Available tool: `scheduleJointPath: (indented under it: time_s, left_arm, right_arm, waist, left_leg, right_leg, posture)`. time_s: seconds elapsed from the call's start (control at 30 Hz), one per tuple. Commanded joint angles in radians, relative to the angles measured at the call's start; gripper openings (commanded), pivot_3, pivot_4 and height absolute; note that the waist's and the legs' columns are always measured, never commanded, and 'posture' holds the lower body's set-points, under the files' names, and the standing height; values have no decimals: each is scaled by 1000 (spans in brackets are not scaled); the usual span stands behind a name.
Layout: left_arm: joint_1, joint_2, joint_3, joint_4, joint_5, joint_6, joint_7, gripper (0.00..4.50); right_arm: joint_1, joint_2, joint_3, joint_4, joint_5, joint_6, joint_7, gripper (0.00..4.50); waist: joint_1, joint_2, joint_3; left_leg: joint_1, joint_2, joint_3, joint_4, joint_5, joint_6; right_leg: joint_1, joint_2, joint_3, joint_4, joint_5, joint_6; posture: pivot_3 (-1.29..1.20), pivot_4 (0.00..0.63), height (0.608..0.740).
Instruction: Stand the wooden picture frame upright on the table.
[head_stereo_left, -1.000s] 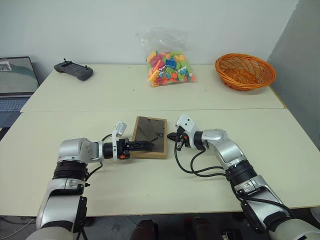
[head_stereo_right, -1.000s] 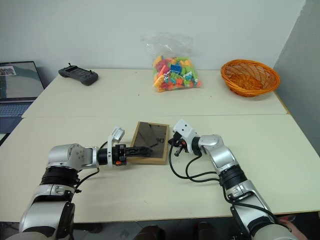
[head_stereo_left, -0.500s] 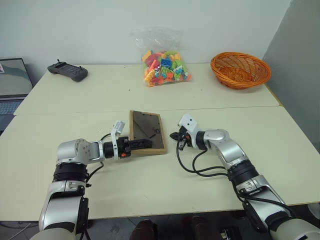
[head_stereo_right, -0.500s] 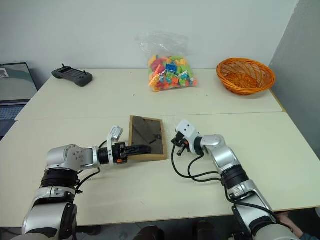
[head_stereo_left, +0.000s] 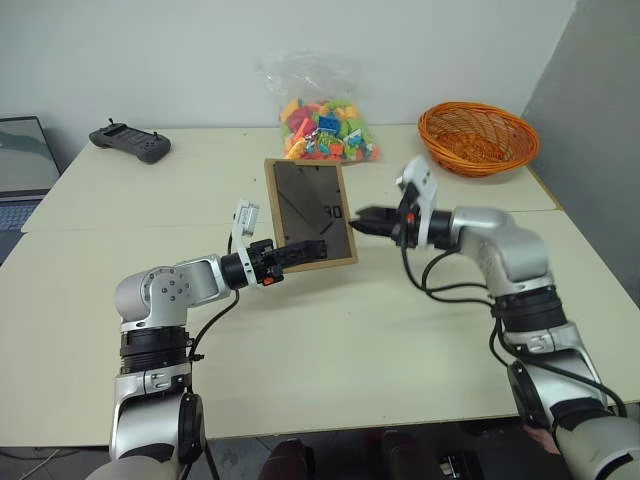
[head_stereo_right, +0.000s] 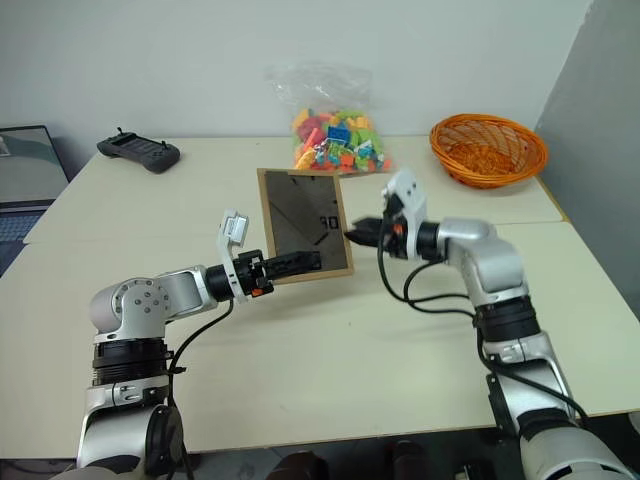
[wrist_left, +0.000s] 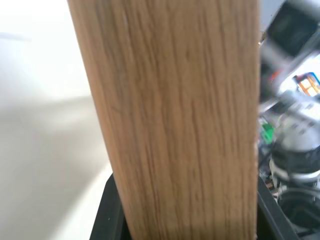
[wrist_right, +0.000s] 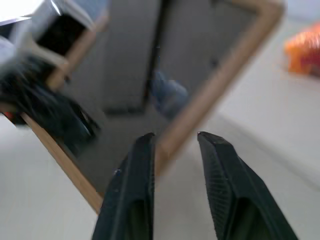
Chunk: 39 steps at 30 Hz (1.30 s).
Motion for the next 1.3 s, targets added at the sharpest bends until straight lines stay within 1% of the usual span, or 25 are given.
scheduleJointPath:
  time_s: [0.03, 0.27, 0.3, 0.33, 0.47, 0.57, 0.73, 0.83, 1.0, 1.17, 1.3]
  left_arm:
    - [9, 0, 25, -70, -54, -2, 24, 1046]
    - [12, 23, 13, -90, -93, -11, 41, 1046]
    - [11, 26, 11, -91, -95, -14, 43, 1046]
    - [9, 28, 11, -90, -99, -13, 46, 1046]
    - [9, 33, 8, -96, -110, -10, 48, 1046]
    - [14, 37, 6, -97, -112, -10, 51, 1046]
    - [23, 49, 20, -103, -147, 18, 66, 1046]
    - [24, 59, 34, -105, -176, 46, 74, 1046]
    - [23, 104, 15, -101, -194, 81, 56, 1046]
    - [7, 126, 7, -75, -204, 88, 49, 1046]
    - [11, 137, -9, -73, -204, 85, 35, 1046]
  right_arm:
    - [-68, 27, -27, 12, 65, 60, -7, 2543]
    - [-133, 61, 28, 113, 30, -25, 4, 4072]
    - [-140, 69, 41, 123, 22, -42, 7, 4354]
    - [-145, 78, 58, 133, 9, -62, 10, 4473]
    - [-160, 117, 86, 132, 10, -83, 21, 4473]
    - [-149, 118, 103, 81, 35, -71, 66, 4473]
    - [-100, 63, 93, -24, 98, 5, 128, 4473]
    - [-92, 44, 70, -36, 116, 40, 110, 4473]
    - [-65, -35, 39, -57, 134, 68, 116, 4473]
    - [-30, -108, 19, -105, 168, 108, 122, 4473]
    - [-19, -113, 21, -113, 160, 95, 92, 4473]
  waist:
    - [1, 0, 0]
    - [8, 0, 0]
    - [6, 0, 0]
    - [5, 0, 0]
    - [3, 0, 0]
    - [3, 0, 0]
    - [9, 0, 0]
    - [6, 0, 0]
    - [4, 0, 0]
    - [7, 0, 0]
    - [6, 0, 0]
  left_leg:
    - [0, 0, 0, 0, 0, 0]
    - [-2, -1, 1, 0, -1, 1]
    - [-1, -1, 1, 0, -1, 1]
    - [-1, -1, 1, 0, 0, 1]
    - [-1, -1, 1, 0, 0, 0]
    - [-1, -1, 1, 0, 0, 0]
    - [-2, -1, 0, 0, 0, 0]
    - [-2, -1, 0, 0, 0, 0]
    - [-2, -1, 0, 0, 0, 0]
    - [-2, -1, 0, 0, -1, 2]
    - [-2, -1, 1, 0, -1, 2]
  right_leg:
    - [0, 0, 0, 0, 0, 0]
    - [0, -1, -1, -1, 0, 0]
    - [0, -1, -1, -1, 0, 0]
    - [0, -1, -1, -1, 0, 0]
    - [-1, -1, -1, -1, 0, 0]
    - [-1, -1, -1, -1, 0, 0]
    - [-1, -2, -1, -1, 0, 0]
    - [-1, -1, -1, -1, 0, 0]
    - [-1, -1, -1, -1, 0, 0]
    - [-1, -1, -1, -1, 0, 0]
    - [-1, -1, -1, -1, 0, 0]
  posture:
    - [0, 150, 740]
    - [0, 150, 740]
    - [0, 150, 740]
    - [0, 150, 740]
    - [0, 150, 740]
    - [0, 150, 740]
    - [0, 150, 740]
    - [0, 150, 740]
    - [0, 150, 740]
    - [0, 150, 740]
    - [0, 150, 740]
